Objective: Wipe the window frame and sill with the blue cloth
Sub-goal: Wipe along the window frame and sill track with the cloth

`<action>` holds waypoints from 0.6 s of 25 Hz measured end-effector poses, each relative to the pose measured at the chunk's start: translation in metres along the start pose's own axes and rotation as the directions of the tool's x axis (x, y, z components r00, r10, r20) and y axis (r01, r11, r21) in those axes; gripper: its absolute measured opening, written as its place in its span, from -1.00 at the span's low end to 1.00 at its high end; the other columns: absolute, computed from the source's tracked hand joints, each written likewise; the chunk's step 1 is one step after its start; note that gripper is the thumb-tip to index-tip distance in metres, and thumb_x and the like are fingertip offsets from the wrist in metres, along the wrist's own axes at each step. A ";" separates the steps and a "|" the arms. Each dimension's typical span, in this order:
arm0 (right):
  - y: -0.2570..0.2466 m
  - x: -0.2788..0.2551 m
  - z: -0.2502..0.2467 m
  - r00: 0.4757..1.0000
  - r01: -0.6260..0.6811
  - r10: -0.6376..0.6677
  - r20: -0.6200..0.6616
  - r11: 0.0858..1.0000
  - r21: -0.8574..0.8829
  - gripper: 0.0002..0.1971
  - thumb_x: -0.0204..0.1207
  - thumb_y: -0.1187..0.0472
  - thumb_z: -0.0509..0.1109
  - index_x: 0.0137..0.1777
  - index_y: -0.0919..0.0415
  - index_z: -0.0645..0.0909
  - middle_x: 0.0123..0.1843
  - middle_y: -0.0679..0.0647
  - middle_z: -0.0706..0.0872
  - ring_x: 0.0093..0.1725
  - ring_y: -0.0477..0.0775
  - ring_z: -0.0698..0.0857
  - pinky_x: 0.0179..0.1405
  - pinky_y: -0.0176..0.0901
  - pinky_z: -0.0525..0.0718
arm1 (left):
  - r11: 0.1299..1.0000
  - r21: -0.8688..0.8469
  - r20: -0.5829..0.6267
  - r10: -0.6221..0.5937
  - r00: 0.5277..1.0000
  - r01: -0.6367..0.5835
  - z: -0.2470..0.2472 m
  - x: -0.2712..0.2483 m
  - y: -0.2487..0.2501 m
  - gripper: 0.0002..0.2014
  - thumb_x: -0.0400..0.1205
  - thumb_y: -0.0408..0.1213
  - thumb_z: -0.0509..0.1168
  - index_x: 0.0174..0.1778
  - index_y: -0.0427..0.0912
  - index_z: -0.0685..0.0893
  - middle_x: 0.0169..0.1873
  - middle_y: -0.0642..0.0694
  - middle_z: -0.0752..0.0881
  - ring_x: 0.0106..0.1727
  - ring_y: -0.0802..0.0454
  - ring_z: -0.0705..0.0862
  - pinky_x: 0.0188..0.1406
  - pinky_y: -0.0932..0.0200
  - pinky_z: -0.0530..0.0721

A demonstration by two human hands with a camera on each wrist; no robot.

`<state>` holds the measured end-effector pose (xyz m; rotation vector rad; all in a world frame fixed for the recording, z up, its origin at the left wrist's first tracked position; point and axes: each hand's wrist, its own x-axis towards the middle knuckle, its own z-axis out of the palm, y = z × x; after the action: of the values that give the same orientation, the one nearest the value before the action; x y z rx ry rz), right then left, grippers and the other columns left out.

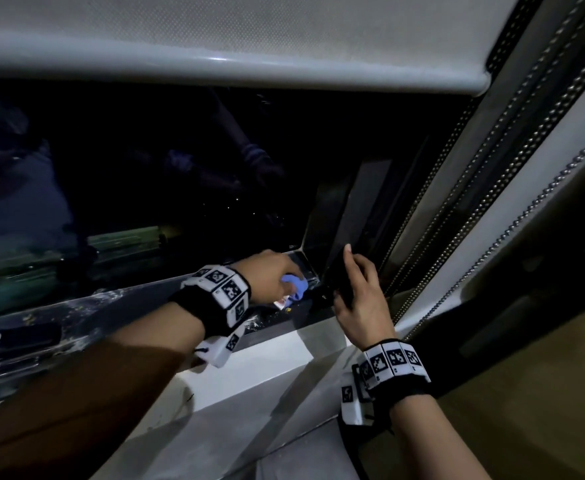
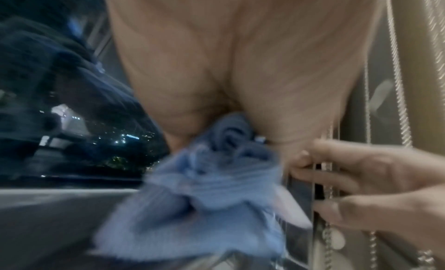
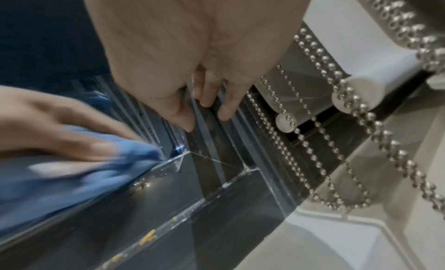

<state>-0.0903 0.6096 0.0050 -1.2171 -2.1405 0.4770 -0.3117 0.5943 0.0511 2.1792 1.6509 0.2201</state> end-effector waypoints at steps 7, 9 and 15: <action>-0.025 -0.002 0.013 0.995 -0.056 0.066 -0.076 0.989 0.134 -0.75 0.57 0.23 0.38 0.24 0.05 0.62 0.16 -0.04 0.62 0.12 -0.07 0.65 0.23 -0.16 0.58 | 0.979 -0.107 -0.114 -0.186 0.976 0.174 0.023 0.000 0.017 -0.71 0.70 -0.08 0.16 0.27 -0.07 0.61 0.19 -0.15 0.73 0.18 -0.17 0.68 0.18 -0.04 0.63; -0.043 0.004 0.024 0.994 -0.083 0.068 0.087 0.981 0.178 -0.71 0.66 0.05 0.29 0.34 -0.03 0.60 0.21 -0.10 0.60 0.20 -0.17 0.58 0.30 -0.24 0.49 | 0.936 -0.262 -0.061 -0.257 0.964 0.233 0.013 -0.010 0.013 -0.68 0.76 -0.02 0.01 0.25 -0.09 0.53 0.14 -0.17 0.72 0.13 -0.15 0.66 0.14 -0.01 0.55; -0.066 0.036 0.052 0.949 -0.007 0.058 0.308 0.987 -0.162 -0.46 0.60 -0.19 0.27 0.46 0.12 0.49 0.47 0.15 0.47 0.38 0.24 0.52 0.40 0.07 0.49 | 0.931 -0.252 -0.087 -0.294 0.952 0.265 -0.026 -0.064 -0.017 -0.73 0.71 -0.11 0.12 0.25 -0.03 0.61 0.22 -0.12 0.70 0.21 -0.10 0.65 0.24 0.06 0.55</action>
<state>-0.1809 0.6063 0.0165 -1.3398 -2.4695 0.5531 -0.3551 0.5427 0.0748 1.7617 1.8730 0.4527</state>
